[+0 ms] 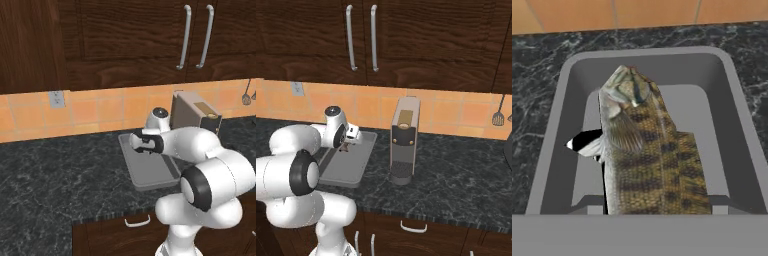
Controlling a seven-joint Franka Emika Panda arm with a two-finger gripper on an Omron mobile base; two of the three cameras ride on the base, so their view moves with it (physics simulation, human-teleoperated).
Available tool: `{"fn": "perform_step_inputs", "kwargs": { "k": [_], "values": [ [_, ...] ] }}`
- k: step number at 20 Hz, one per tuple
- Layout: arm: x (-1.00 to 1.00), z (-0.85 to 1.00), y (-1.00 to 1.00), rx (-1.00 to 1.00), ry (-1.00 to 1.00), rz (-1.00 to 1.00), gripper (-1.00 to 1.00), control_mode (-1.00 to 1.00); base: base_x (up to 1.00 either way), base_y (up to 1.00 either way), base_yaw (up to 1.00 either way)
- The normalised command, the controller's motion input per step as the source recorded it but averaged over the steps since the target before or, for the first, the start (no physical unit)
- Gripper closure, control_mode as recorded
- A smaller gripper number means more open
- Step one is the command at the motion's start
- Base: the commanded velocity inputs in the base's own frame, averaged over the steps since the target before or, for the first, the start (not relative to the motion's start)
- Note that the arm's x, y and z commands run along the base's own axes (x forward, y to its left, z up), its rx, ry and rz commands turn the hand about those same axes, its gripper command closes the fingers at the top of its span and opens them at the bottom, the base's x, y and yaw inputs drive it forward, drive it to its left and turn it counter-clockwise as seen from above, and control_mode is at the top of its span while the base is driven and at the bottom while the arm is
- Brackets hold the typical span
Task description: Place one lime and one fish in each tupperware on the nearby counter, to pack two identical lunches.
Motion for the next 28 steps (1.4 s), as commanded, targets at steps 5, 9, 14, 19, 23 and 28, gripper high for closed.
{"fn": "perform_step_inputs", "kwargs": {
  "k": [5,9,14,19,23,28],
  "values": [
    [0.65,-0.38,0.0,0.0,0.03,0.0,1.0,-1.0,0.0,0.0,0.0],
    [0.23,-0.25,0.0,0.0,0.04,0.0,1.0,-1.0,0.0,0.0,0.0],
    [0.02,-0.21,0.02,0.0,0.05,0.0,-1.0,-1.0,0.0,0.0,0.0],
    [0.0,0.0,0.0,0.0,0.0,-0.01,-1.0,-1.0,0.0,0.0,0.0],
    [0.0,0.03,0.02,0.0,0.09,-0.02,-1.0,-1.0,0.0,0.0,0.0],
    [-0.46,0.26,0.0,-0.04,0.06,-0.01,-1.0,-1.0,0.0,0.0,0.0]
  ]
}}
